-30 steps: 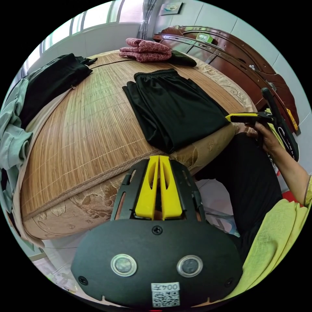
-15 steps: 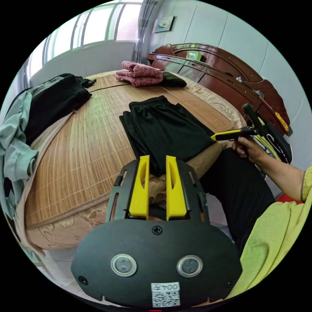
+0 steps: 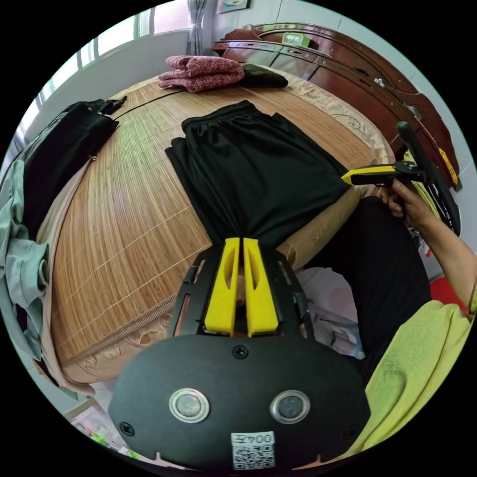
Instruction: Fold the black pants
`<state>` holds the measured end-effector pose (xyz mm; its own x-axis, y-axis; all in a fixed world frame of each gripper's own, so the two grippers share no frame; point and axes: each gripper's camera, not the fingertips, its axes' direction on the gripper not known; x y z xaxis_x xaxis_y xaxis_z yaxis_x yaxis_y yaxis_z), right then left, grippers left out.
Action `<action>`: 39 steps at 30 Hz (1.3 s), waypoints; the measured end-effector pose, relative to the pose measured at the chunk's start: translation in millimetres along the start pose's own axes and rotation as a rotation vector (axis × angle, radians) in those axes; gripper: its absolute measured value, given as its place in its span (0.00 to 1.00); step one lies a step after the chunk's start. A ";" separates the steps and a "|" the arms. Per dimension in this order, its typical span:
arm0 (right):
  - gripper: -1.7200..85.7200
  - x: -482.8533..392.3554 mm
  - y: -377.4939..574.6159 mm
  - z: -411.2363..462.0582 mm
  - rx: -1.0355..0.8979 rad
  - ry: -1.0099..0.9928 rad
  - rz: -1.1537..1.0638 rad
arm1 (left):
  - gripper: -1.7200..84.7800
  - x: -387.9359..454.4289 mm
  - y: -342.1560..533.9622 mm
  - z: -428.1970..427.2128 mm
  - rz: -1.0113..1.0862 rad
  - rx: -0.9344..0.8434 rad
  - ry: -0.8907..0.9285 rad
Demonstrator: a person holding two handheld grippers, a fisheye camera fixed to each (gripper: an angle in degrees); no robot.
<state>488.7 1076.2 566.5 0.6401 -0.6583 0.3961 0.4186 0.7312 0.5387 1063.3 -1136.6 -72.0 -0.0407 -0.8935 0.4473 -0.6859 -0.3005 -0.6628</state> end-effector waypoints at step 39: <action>0.02 39.9 -41.0 -10.4 -0.092 0.079 0.168 | 0.03 43.8 -61.2 41.1 -0.081 -0.050 -0.017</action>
<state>503.8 1021.9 552.5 0.7533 -0.5118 0.4130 0.3559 0.8453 0.3984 1133.4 -1171.1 -36.6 0.0284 -0.8724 0.4880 -0.7216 -0.3557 -0.5940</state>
